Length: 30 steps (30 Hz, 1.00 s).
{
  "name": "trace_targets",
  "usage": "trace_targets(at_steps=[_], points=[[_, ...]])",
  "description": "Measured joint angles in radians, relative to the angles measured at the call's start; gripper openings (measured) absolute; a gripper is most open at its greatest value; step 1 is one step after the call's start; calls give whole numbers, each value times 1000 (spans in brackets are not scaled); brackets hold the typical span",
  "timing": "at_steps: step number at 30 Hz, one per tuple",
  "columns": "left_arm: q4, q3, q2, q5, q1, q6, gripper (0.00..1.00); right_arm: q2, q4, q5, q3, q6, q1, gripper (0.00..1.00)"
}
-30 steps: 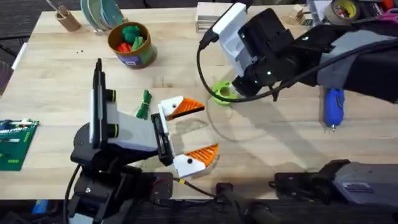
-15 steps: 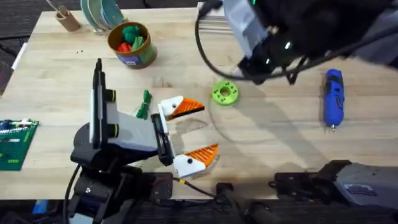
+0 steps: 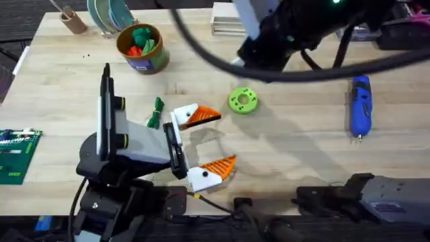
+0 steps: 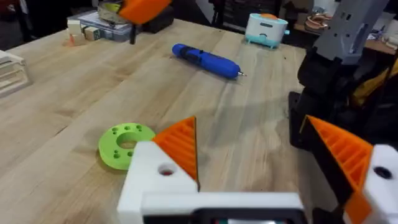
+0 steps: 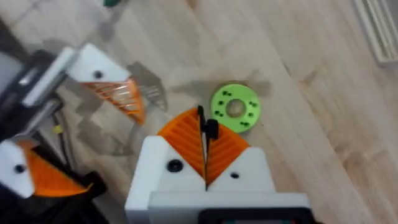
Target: Pick up the gripper from the table and insert it into the empty holder that is missing its gripper. Then pick up a screw, insert it into the mounting hole, and use the screwdriver to tighten it. Finally, clean up the table by picking up the vegetable and placing it into the bucket.
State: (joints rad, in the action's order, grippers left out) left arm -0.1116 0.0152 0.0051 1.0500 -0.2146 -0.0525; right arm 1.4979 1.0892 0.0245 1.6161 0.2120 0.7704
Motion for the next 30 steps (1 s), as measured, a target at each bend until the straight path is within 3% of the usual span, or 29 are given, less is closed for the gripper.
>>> trace_targets(at_steps=[5, 10, 11, 30], points=[[0, 0, 0, 0, 0, 0, 993, 110, 104, 19, 147, -7, 109, 8], [0, 0, 0, 0, 0, 0, 993, 179, 110, 20, 186, -7, 183, 8], [0, 0, 0, 0, 0, 0, 993, 193, 108, 22, 188, -7, 232, 8], [0, 0, 0, 0, 0, 0, 993, 201, 63, 22, 195, -21, 268, 8]])
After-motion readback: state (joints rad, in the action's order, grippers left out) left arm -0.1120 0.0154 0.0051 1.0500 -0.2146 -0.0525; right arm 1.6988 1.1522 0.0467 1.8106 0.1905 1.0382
